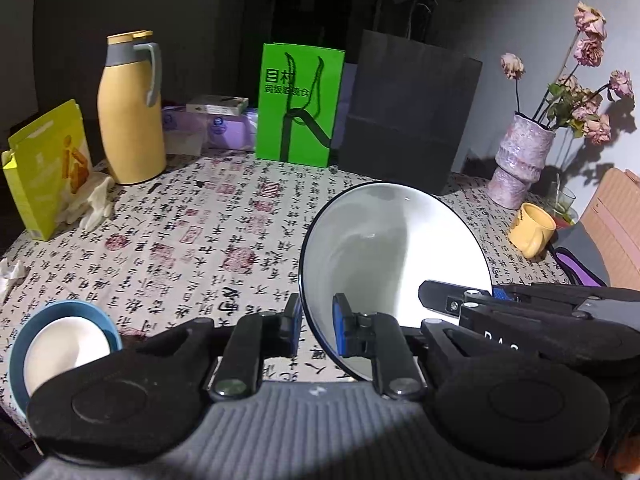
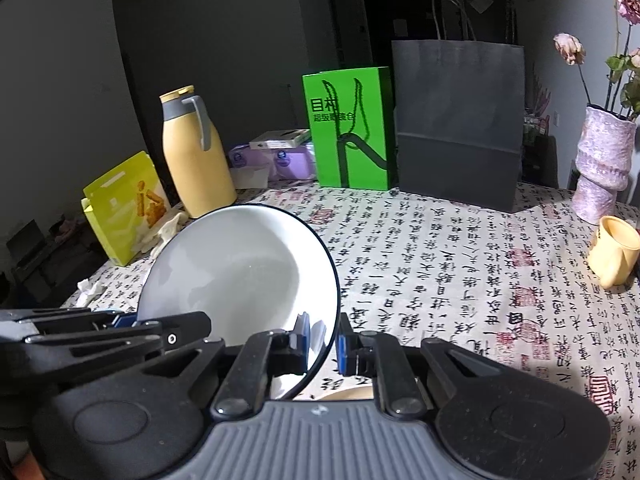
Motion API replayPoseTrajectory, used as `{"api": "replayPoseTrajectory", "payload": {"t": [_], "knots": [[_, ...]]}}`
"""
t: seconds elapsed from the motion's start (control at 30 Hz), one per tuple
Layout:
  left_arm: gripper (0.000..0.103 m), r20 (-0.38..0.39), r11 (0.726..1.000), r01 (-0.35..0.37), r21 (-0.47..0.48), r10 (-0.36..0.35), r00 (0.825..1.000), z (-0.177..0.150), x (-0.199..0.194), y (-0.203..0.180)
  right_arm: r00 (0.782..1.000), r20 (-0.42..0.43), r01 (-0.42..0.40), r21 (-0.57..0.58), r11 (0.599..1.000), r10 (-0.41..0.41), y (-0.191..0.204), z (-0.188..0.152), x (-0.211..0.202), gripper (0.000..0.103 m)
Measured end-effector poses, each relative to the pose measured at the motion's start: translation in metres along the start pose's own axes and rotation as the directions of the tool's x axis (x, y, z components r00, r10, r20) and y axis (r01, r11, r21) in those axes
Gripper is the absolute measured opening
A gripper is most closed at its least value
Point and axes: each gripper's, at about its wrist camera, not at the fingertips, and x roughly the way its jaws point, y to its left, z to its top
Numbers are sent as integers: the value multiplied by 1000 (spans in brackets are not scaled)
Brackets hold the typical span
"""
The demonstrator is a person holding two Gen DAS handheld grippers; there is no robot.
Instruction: Organize plates and bowls
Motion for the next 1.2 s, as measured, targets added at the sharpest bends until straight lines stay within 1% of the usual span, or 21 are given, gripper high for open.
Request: {"api": "replayPoseTrajectory", "payload": {"t": [0.53,1.2], "knots": [[16,20,998,-39,-50,40,999,-9,-22,48,999,-4,-45,-46,998,44,49,-2,5,13],[16,42,988,-86,-126,92,995,-19,-42,114,993,-47,-108,-108,988,104,112,-4,27,13]]}}
